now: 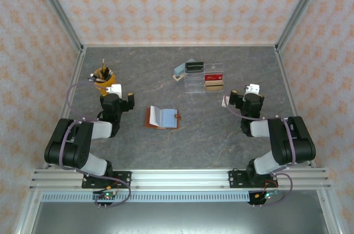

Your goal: Take the credit cards out of the card holder

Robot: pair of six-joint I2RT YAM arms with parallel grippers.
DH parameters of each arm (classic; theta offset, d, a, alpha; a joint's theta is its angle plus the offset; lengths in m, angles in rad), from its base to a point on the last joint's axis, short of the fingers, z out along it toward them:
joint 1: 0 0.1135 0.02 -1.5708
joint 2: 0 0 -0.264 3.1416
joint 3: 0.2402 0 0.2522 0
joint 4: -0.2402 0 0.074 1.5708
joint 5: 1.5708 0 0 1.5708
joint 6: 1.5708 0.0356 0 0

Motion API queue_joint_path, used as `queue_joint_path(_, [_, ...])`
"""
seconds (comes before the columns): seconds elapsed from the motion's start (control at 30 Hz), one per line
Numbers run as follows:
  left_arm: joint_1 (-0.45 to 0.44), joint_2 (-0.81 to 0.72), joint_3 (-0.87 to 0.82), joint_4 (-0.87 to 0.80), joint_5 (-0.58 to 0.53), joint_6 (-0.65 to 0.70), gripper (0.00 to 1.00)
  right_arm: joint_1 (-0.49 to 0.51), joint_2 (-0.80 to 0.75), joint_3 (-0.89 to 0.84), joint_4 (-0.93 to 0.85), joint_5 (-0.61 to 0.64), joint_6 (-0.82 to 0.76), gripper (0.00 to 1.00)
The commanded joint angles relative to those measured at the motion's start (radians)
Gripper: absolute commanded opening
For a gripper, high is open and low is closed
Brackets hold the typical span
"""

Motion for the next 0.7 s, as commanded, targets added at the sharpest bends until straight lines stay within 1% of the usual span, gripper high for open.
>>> queue_joint_path(0.0, [0.009, 0.006, 0.044, 0.019, -0.022, 0.003, 0.99, -0.013, 0.014, 0.045, -0.014, 0.038, 0.035, 1.00])
queue_joint_path(0.03, [0.010, 0.011, 0.051, 0.015, -0.040, -0.005, 1.00, -0.016, 0.018, 0.055, -0.027, 0.052, 0.046, 1.00])
queue_joint_path(0.1, [0.015, 0.012, 0.052, 0.012, -0.051, -0.016, 1.00, -0.024, 0.017, 0.061, -0.040, 0.041, 0.053, 1.00])
queue_joint_path(0.67, [0.019, 0.013, 0.058, 0.002, -0.040, -0.016, 1.00, -0.025, 0.018, 0.061, -0.039, 0.041, 0.052, 1.00])
